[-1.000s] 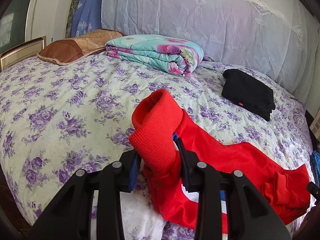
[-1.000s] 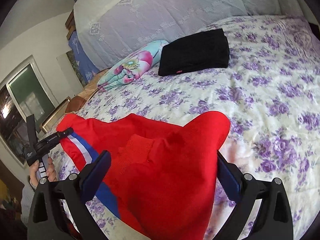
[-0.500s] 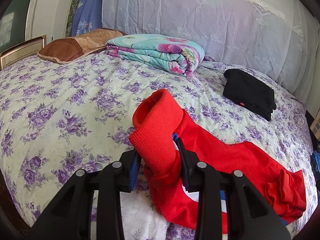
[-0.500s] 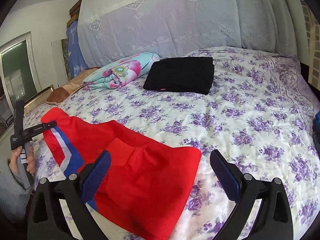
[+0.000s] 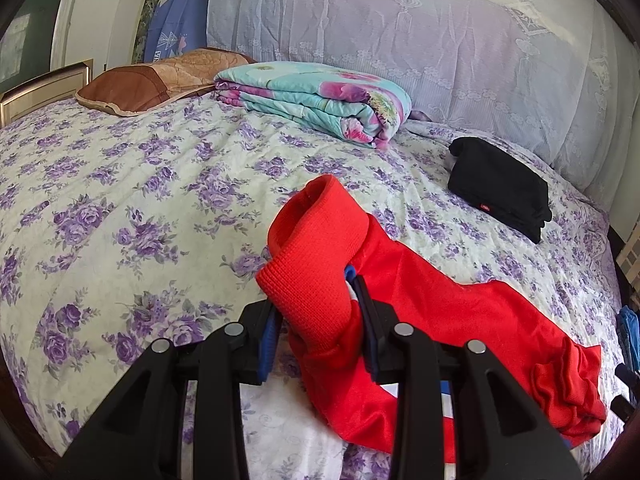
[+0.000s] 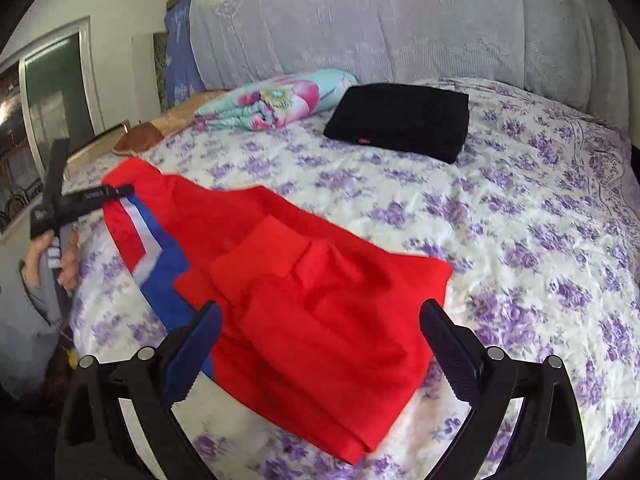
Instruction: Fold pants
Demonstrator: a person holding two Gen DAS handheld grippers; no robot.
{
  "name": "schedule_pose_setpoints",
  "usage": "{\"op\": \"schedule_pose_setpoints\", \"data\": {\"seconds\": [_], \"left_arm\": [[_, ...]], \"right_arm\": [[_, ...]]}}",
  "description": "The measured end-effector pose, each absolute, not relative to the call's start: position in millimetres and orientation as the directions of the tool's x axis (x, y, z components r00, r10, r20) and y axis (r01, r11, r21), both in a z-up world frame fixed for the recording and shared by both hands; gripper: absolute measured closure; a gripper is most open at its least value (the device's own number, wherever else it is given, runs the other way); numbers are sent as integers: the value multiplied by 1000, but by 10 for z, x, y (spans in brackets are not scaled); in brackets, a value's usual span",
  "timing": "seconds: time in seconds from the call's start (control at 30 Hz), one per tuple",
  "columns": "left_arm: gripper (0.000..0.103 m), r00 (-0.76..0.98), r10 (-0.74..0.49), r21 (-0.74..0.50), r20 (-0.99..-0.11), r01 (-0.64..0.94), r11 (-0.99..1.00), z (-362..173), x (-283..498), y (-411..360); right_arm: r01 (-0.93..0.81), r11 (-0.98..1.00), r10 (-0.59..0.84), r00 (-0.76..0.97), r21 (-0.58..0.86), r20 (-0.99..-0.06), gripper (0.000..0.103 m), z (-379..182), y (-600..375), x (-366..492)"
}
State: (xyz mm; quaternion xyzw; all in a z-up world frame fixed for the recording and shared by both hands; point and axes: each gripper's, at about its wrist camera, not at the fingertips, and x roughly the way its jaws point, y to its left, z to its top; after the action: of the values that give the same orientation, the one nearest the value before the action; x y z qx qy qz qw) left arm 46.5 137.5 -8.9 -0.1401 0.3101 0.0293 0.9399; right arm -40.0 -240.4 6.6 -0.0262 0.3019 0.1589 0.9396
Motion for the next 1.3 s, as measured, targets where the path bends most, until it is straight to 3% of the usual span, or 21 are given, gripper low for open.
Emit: {"op": "schedule_pose_setpoints", "data": {"seconds": [0.1, 0.2, 0.23, 0.5, 0.73, 1.3], "left_arm": [[70, 805, -33, -243, -592, -140, 960, -86, 465, 1376], [71, 805, -38, -240, -592, -131, 962, -67, 465, 1376], [71, 807, -39, -238, -590, -128, 963, -57, 460, 1372], [75, 824, -8, -168, -567, -106, 980, 61, 395, 1209], [76, 833, 22, -120, -552, -106, 987, 170, 347, 1051], [77, 875, 61, 5, -480, -66, 998, 546, 100, 525]], "right_arm": [[-326, 945, 266, 761, 6, -591, 3, 6, -2192, -193], [-371, 929, 242, 619, -7, -747, 4, -415, -1963, 129], [-379, 925, 240, 617, -15, -750, 3, -475, -1929, 145], [-363, 906, 418, 689, 218, -592, 3, -88, -2439, -139], [-211, 930, 350, 755, 299, -554, 3, -117, -3010, -228], [-115, 971, 212, 822, 211, -529, 3, -111, -3440, -439]]}}
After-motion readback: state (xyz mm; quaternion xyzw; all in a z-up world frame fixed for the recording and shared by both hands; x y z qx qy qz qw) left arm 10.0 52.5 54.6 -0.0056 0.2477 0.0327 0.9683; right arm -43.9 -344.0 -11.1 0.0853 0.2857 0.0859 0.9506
